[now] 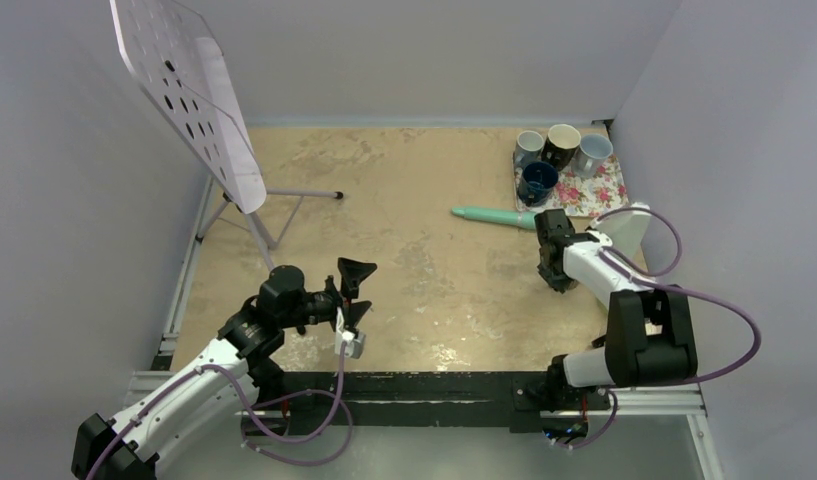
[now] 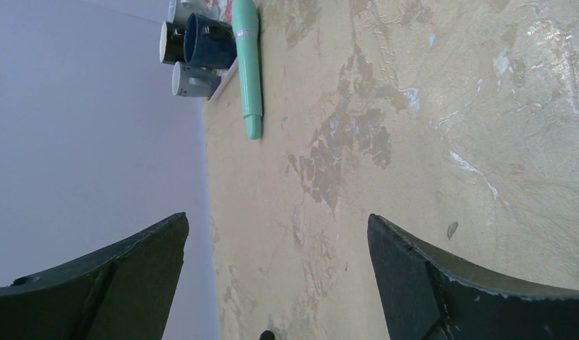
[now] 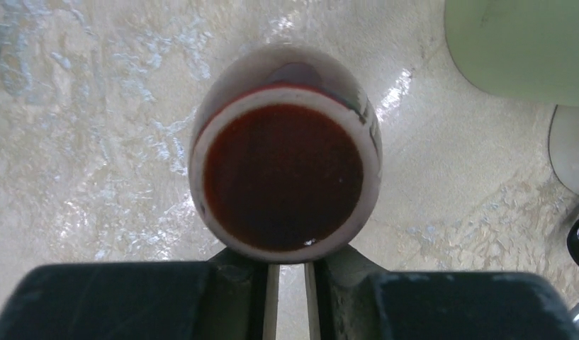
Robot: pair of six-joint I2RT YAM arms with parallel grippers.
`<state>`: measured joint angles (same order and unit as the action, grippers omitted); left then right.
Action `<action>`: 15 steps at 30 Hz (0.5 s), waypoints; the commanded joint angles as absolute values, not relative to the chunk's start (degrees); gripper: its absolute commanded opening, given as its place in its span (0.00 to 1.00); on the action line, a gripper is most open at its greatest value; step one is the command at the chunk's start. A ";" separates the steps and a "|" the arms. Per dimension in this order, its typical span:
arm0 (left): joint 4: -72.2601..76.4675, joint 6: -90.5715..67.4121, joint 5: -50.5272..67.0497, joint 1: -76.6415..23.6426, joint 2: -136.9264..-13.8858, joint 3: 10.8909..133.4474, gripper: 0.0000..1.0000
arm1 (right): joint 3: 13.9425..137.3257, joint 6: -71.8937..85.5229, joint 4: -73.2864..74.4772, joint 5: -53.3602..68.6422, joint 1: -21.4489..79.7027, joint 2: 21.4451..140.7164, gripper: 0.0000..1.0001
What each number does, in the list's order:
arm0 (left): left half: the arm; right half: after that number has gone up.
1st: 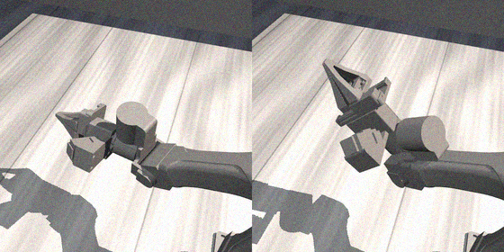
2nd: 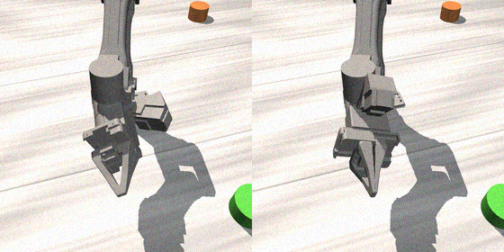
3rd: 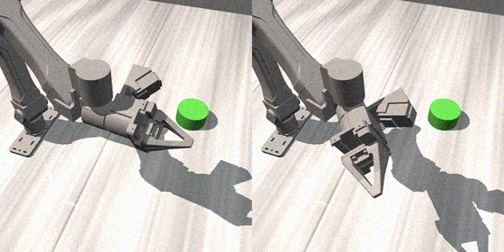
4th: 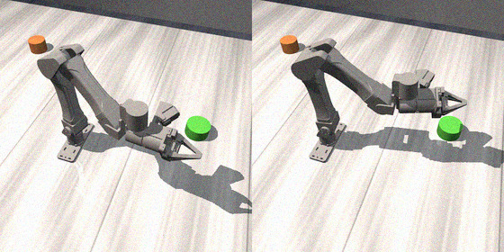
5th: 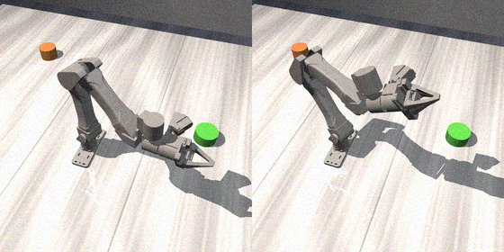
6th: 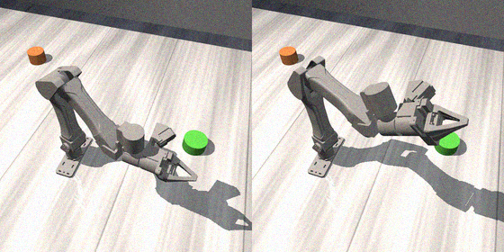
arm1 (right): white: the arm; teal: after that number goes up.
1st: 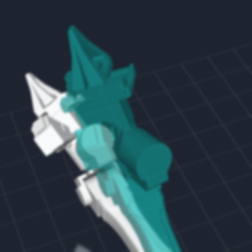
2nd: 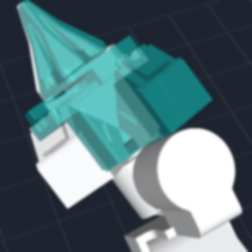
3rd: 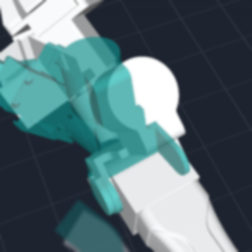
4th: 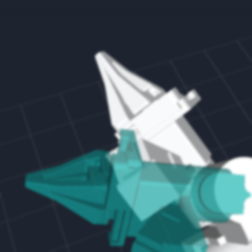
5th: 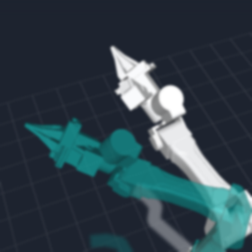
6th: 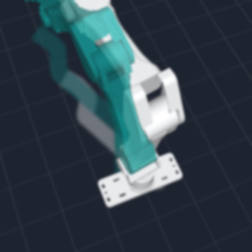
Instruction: Turn the mug right side up
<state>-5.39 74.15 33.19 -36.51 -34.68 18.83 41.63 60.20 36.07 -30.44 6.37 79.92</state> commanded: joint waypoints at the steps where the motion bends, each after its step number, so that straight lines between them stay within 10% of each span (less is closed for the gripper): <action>1: -3.84 68.13 33.78 -36.64 -34.23 19.20 1.00 | 41.71 54.09 31.38 -29.06 6.61 77.91 0.14; 3: -1.76 60.75 34.11 -36.59 -34.32 19.62 1.00 | 42.00 48.09 28.74 -24.86 6.61 76.75 0.00; 15: 12.38 0.32 30.03 -36.58 -38.64 22.92 1.00 | 43.09 37.09 23.58 -2.82 10.75 62.22 0.00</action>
